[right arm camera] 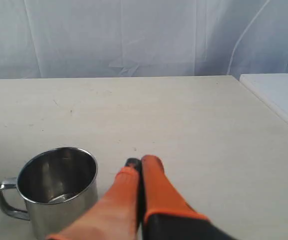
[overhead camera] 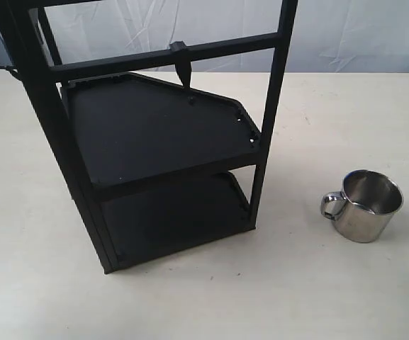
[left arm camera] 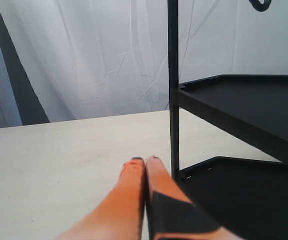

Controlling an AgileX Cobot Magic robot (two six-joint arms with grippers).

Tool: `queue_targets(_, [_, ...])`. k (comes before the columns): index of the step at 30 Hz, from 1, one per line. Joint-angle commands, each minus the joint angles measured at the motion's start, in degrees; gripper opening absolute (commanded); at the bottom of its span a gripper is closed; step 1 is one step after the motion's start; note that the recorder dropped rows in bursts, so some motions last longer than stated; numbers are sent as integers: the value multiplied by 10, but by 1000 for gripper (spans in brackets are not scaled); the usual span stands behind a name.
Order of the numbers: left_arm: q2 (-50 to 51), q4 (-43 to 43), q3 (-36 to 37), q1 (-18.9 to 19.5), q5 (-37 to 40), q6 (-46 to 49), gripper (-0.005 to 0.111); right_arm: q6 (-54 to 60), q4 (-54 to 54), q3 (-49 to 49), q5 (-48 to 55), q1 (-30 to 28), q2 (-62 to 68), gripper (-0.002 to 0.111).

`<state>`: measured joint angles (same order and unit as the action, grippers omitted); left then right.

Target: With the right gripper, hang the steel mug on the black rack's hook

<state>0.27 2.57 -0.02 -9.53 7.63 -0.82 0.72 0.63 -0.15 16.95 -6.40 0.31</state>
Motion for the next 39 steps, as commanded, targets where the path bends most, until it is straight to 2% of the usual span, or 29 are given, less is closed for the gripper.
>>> queue_targets(1, [-3,0,0,-3,-3,-1,1,1,-6,1,-7,2,-3,0])
queue_targets(3, [-3,0,0,-3,-3,-1,1,-28,-61,1,-30,2,-3,0])
queue_targets(6, [-3,0,0,-3,-3,-1,1,-111,-253,1,-78,2,-3,0])
queue_targets(9, [-3,0,0,-3,-3,-1,1,-113,-343,1,-163,2,-3,0])
queue_targets(18, [-3,0,0,-3,-3,-1,1,-113,-370,1,-428,2,-3,0])
queue_targets(21, [-3,0,0,-3,-3,-1,1,-113,-371,1,-481,2,-3,0])
queue_targets(26, [-3,0,0,-3,-3,-1,1,-140,-371,1,-441,2,-3,0])
queue_targets(32, [-3,0,0,-3,-3,-1,1,-432,-367,-7,-441,2,-3,0])
queue_targets(34, [-3,0,0,-3,-3,-1,1,-440,-344,-22,-465,2,-3,0])
queue_targets(36, [-3,0,0,-3,-3,-1,1,-397,-249,-54,-458,2,-3,0])
queue_targets(37, [-3,0,0,-3,-3,-1,1,-363,-183,-79,-420,2,10,0])
queue_targets(39, [-3,0,0,-3,-3,-1,1,-336,-74,-147,-272,2,53,0])
